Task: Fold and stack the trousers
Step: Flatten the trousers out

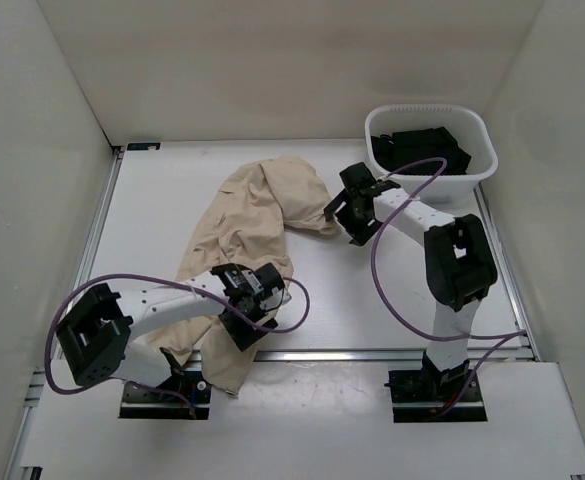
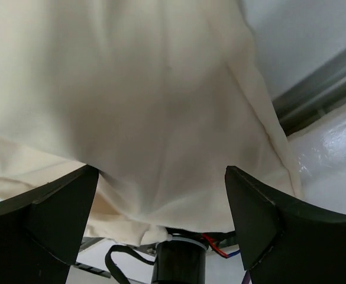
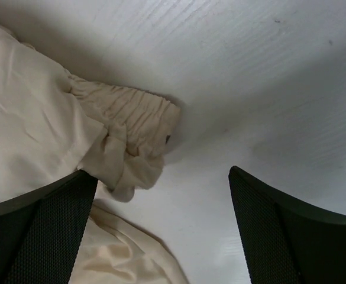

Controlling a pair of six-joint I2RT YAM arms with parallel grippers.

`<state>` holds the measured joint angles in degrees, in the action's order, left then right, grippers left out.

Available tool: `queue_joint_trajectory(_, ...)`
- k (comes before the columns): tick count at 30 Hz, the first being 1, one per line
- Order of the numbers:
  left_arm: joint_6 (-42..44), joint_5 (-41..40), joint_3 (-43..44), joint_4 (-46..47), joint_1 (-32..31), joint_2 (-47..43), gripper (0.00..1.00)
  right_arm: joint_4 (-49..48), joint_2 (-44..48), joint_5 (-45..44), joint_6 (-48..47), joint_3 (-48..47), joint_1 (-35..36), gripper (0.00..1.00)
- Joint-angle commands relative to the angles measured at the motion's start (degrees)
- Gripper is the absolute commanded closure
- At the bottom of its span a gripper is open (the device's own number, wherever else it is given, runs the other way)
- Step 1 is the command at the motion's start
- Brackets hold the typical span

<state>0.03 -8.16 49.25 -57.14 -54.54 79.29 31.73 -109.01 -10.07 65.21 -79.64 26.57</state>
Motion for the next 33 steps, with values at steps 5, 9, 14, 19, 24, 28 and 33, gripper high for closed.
queue_joint_trajectory(5, -0.03, -0.09, -9.51, 13.01, -7.76, 3.68, 0.00, -7.29, -5.77, 1.45, 15.64, -3.42, -0.82, 0.04)
queue_joint_trajectory(9, -0.03, -1.68, -13.83, 18.12, -9.70, 6.58, 0.00, -9.48, -10.51, 3.56, 18.64, -4.83, -0.82, 0.15)
queue_joint_trajectory(14, -0.03, -2.47, -14.45, 18.12, -8.22, 7.64, 0.86, -5.99, -12.37, 1.47, 18.20, -8.43, -0.82, 1.00)
queue_joint_trajectory(19, -0.03, -11.32, -15.77, 16.90, 7.57, -4.11, 0.86, 2.71, -3.86, -9.34, 7.67, -9.05, -0.82, 1.00)
queue_joint_trajectory(24, -0.03, -14.42, -7.52, 14.52, 34.90, -19.50, 0.86, 8.08, 19.77, -22.26, -2.27, 4.39, -1.95, 1.00)
queue_joint_trajectory(28, -0.03, -13.81, 0.39, 14.52, 52.93, -23.38, 0.86, 14.93, 31.65, -24.65, -11.92, 4.85, -6.08, 1.00)
queue_joint_trajectory(33, -0.03, -12.58, 10.31, 16.27, 67.26, -20.41, 0.86, 26.00, 38.24, -26.50, -17.57, -1.39, -8.73, 1.00)
